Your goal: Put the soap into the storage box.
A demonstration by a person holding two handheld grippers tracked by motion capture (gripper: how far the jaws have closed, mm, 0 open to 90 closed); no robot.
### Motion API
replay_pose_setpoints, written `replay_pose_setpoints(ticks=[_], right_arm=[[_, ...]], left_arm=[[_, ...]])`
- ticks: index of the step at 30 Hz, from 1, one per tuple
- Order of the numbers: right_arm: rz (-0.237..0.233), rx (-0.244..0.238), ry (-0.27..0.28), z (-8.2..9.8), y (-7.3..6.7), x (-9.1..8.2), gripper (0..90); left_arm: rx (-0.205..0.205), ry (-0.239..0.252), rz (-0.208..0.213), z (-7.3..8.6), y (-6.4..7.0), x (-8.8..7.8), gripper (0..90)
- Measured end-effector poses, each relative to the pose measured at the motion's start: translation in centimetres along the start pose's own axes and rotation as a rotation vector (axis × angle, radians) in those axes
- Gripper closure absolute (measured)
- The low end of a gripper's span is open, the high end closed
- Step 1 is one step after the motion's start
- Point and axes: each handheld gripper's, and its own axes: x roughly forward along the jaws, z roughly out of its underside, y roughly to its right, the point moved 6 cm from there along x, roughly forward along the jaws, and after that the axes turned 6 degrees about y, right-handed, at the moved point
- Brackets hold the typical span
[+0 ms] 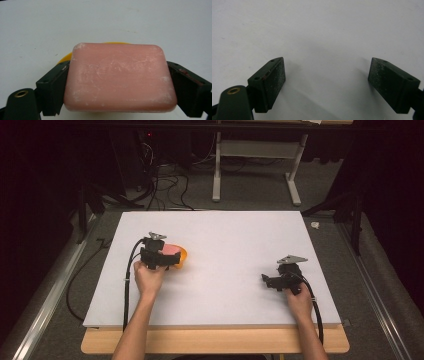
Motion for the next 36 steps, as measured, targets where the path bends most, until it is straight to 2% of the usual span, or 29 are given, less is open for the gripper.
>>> replay_pose_setpoints(ticks=[14,24,36], right_arm=[[0.0,0.0,0.0,0.0,0.0,0.0,15.0],[0.0,-0.004,0.0,0.0,0.0,0.0,15.0],[0.001,0.0,0.001,0.0,0.0,0.0,15.0]], left_arm=[[-0.023,-0.03,-0.008,0.3,-0.4,1.0,13.6],[-0.049,-0.032,-0.016,0.3,-0.5,1.5,13.6],[-0.055,-0.033,-0.03,-0.1,-0.5,2.1,13.6]])
